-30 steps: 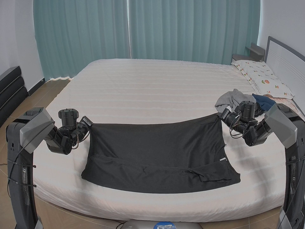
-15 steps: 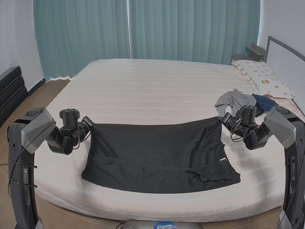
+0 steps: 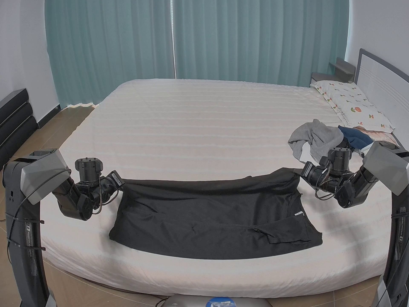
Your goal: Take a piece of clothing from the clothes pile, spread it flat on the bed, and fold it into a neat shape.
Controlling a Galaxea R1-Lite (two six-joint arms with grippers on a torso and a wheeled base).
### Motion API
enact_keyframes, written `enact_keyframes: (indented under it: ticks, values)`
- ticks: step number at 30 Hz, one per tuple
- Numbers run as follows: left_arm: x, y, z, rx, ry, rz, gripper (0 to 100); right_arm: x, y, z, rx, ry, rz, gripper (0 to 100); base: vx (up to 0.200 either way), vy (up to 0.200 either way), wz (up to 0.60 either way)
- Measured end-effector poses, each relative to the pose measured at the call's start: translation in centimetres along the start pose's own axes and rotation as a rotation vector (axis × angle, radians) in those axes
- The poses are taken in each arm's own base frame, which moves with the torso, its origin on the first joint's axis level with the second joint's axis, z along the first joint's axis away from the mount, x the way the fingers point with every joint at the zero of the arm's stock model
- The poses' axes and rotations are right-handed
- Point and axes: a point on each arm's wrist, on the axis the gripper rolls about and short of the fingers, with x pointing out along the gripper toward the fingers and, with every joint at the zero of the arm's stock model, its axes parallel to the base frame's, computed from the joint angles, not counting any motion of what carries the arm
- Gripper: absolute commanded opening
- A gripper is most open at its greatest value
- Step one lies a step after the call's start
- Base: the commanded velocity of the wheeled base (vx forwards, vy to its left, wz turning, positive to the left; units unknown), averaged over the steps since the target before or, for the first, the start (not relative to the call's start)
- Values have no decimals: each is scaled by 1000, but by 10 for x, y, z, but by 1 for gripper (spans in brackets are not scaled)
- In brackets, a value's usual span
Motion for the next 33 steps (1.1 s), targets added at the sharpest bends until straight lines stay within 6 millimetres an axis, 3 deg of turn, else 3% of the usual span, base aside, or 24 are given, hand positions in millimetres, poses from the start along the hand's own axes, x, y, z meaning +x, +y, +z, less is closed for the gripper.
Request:
enact_keyframes:
  ticks: [14,24,25,33]
  values:
    - [-37,22,-34,133,49,31,0,-54,-22,-38,-132,189,-59,0,0,0,0]
    - [-54,35,-52,198,76,46,0,-67,-33,-57,-154,264,-100,0,0,0,0]
    - [-55,37,-55,200,86,52,100,-67,-34,-59,-152,270,-102,100,0,0,0]
    - [-58,41,-61,200,104,68,100,-69,-34,-62,-145,281,-106,100,0,0,0]
